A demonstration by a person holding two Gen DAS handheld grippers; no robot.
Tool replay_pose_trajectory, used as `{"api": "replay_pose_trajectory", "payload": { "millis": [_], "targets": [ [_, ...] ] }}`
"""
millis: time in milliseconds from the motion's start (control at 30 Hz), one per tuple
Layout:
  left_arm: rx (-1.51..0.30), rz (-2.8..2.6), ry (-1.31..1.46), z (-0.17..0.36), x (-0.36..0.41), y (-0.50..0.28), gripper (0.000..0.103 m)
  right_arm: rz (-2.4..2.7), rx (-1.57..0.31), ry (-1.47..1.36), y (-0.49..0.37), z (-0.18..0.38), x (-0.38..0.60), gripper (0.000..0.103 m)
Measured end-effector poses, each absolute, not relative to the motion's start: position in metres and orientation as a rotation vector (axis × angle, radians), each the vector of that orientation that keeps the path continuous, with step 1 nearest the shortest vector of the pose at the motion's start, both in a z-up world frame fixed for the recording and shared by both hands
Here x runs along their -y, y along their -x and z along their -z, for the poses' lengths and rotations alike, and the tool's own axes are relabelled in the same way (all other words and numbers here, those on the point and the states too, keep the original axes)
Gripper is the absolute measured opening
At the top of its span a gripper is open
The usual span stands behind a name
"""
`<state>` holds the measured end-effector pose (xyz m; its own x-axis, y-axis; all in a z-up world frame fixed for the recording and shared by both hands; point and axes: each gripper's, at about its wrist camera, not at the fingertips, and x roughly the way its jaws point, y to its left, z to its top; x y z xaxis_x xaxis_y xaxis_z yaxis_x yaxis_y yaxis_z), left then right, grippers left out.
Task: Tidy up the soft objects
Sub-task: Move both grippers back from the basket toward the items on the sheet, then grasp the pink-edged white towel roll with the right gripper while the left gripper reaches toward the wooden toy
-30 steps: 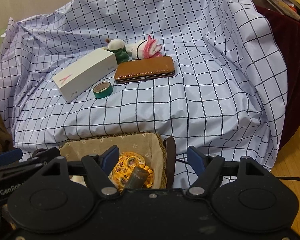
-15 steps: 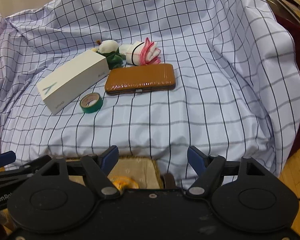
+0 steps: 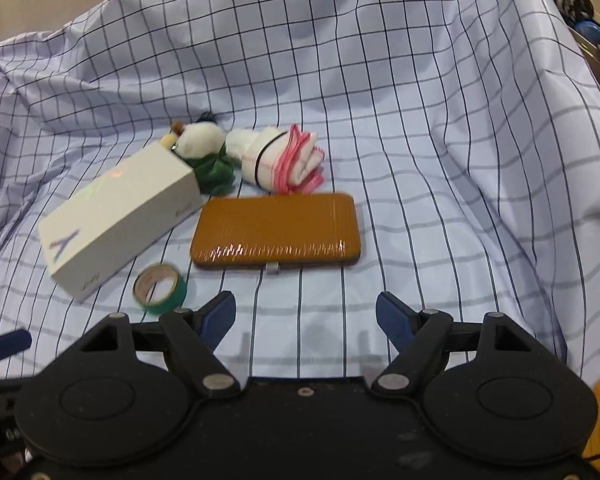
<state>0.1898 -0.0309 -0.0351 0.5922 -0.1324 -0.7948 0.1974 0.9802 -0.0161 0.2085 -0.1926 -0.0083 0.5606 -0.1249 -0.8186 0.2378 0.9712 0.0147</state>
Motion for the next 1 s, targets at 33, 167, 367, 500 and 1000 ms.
{"api": "replay_pose_trajectory", "payload": {
  "millis": [33, 167, 367, 500, 1000],
  "targets": [
    [-0.919, 0.195, -0.076, 0.036, 0.032, -0.192, 0.084, 0.219, -0.949, -0.128, -0.214, 0.009, 0.193, 0.077],
    [-0.926, 0.207, -0.078, 0.038, 0.035, -0.201, 0.084, 0.240, -0.937, -0.131, -0.241, 0.011, 0.199, 0.078],
    [-0.940, 0.225, -0.076, 0.043, 0.041, -0.212, 0.084, 0.261, -0.927, -0.146, -0.286, 0.017, 0.203, 0.080],
    [-0.942, 0.235, -0.073, 0.043, 0.042, -0.219, 0.084, 0.274, -0.921, -0.145, -0.313, 0.024, 0.202, 0.083],
    [-0.928, 0.248, -0.077, 0.041, 0.040, -0.234, 0.084, 0.319, -0.916, -0.194, -0.373, 0.055, 0.201, 0.092]
  ]
}}
